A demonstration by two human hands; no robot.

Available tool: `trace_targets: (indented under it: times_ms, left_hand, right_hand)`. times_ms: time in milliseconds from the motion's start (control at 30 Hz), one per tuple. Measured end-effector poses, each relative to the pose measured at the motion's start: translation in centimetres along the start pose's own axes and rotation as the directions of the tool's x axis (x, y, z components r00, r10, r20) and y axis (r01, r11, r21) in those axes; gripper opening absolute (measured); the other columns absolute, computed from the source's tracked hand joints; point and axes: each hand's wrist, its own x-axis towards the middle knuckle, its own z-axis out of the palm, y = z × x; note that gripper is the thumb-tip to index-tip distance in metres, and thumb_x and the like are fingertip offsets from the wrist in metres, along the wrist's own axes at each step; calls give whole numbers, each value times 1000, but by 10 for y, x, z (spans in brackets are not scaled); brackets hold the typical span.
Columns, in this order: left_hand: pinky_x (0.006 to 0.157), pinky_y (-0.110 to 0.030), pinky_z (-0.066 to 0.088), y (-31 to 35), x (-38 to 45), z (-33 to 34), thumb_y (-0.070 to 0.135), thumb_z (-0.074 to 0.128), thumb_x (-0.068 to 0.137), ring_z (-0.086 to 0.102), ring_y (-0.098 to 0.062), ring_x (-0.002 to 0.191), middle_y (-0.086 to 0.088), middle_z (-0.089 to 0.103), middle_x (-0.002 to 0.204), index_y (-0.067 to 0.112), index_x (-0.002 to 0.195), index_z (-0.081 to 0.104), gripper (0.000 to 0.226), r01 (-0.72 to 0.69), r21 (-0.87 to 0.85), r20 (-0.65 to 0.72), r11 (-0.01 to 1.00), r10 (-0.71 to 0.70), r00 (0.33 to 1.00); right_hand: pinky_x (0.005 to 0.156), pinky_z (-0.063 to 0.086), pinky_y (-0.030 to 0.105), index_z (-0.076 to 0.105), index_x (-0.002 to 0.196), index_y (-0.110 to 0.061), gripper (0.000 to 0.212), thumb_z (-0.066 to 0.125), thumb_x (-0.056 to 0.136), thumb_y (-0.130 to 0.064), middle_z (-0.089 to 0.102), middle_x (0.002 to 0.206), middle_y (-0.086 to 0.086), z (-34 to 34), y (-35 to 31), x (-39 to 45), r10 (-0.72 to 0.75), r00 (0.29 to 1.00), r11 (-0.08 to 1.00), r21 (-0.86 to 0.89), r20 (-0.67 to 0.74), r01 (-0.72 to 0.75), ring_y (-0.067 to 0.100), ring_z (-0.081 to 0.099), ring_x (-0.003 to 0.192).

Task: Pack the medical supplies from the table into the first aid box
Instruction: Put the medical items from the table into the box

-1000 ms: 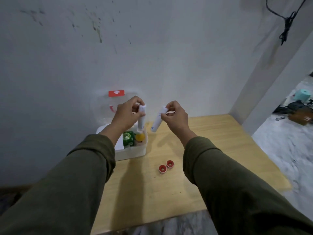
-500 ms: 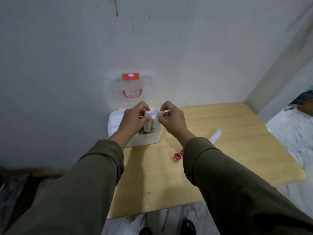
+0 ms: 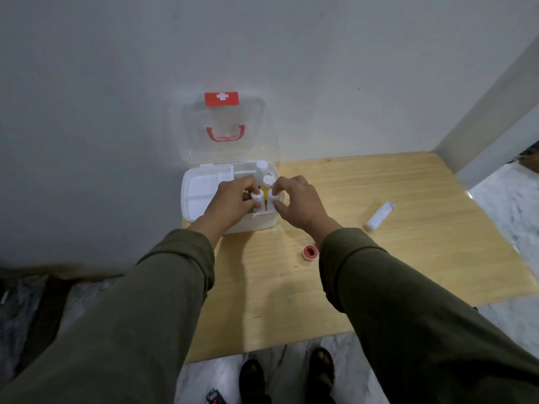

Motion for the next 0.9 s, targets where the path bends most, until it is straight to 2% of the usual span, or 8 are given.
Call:
trace_targets:
  times_ms: [133, 333, 500, 633, 733, 900]
  left_hand:
    - [80, -26, 50, -4, 3, 5, 10, 71, 79, 65, -16, 91, -6, 68, 98, 20, 86, 66, 13, 11, -17, 22, 1000, -11, 1000]
    - [88, -30, 51, -3, 6, 6, 8, 68, 83, 66, -18, 90, -8, 70, 100, 14, 94, 71, 13, 8, -22, 47, 1000, -7, 999]
    - [88, -28, 51, -2, 5, 7, 5, 66, 83, 67, -16, 89, -7, 71, 98, 12, 90, 71, 10, 10, -29, 38, 1000, -9, 999]
    - [78, -22, 46, 2, 4, 6, 7, 67, 83, 64, -14, 86, -5, 68, 93, 17, 81, 62, 11, 18, -9, 41, 1000, -18, 999]
    - [75, -21, 43, 5, 2, 5, 9, 70, 80, 61, -14, 87, -1, 65, 91, 15, 89, 56, 18, 30, -11, 54, 999, -30, 998]
    - [89, -29, 49, 10, -1, 4, 12, 72, 78, 62, -16, 95, 2, 64, 98, 23, 97, 54, 29, 22, -12, 59, 1000, -22, 998]
  right_hand:
    - [90, 37, 38, 61, 101, -14, 19, 60, 84, -22, 64, 106, 3, 2, 5, 0, 2, 1000, 997, -72, -3, -3, 23, 48, 113]
    - [88, 37, 38, 66, 96, -15, 19, 57, 86, -27, 67, 104, 4, 1, 5, 5, -1, 1000, 992, -128, -22, -2, 22, 47, 115]
    - [89, 38, 39, 68, 93, -11, 22, 55, 89, -29, 69, 102, 5, 2, 4, 8, 33, 999, 989, -146, -30, -37, 23, 47, 116]
    - [89, 38, 39, 65, 93, -13, 17, 57, 88, -26, 69, 99, 3, 2, 3, 8, 54, 998, 994, -96, -29, -56, 22, 48, 112]
    - [88, 39, 39, 58, 97, -13, 15, 59, 86, -23, 67, 98, 0, 0, 3, 7, 58, 998, 998, -20, -20, -59, 23, 51, 106]
    - [86, 40, 38, 53, 106, -15, 22, 59, 87, -24, 69, 96, -4, -8, 6, 4, 54, 998, 998, 16, -43, -53, 22, 51, 104]
